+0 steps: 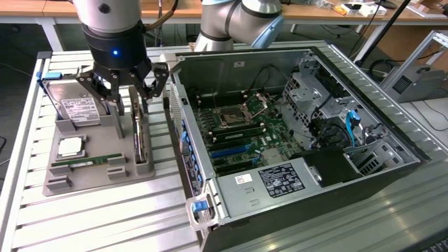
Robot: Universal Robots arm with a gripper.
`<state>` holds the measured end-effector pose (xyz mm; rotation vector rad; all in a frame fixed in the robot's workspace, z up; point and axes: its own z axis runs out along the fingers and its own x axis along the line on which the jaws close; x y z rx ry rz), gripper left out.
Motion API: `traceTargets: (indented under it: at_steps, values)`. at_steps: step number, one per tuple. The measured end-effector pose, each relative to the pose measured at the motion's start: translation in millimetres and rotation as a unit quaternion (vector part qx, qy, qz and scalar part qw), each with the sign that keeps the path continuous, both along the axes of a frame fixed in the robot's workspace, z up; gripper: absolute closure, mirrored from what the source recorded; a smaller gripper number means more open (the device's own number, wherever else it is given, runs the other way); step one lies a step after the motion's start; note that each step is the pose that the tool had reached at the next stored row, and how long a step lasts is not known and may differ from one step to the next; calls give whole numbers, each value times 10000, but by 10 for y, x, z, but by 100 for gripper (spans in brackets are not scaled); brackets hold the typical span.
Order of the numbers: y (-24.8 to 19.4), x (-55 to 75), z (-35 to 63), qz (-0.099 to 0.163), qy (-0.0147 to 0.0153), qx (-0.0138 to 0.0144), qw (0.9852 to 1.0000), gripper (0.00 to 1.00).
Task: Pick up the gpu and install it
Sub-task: 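Pick up the gpu and move the gpu toward the slot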
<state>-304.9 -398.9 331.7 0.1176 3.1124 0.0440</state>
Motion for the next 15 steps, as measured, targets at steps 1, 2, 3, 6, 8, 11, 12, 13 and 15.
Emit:
traceTargets:
  at_steps: [1,2,3,6,8,11,12,13,15]
  values:
    - [0,0,-3,0,0,0,10000,52]
    - [0,0,-5,0,0,0,10000,52]
    - [0,0,-8,0,0,0,10000,52]
    - [0,0,-16,0,0,0,10000,52]
    - [0,0,-22,0,0,0,10000,52]
    - [0,0,-29,0,0,0,10000,52]
    - [0,0,-33,0,0,0,10000,52]
    - [0,0,-35,0,0,0,10000,52]
    - [0,0,-43,0,0,0,10000,52]
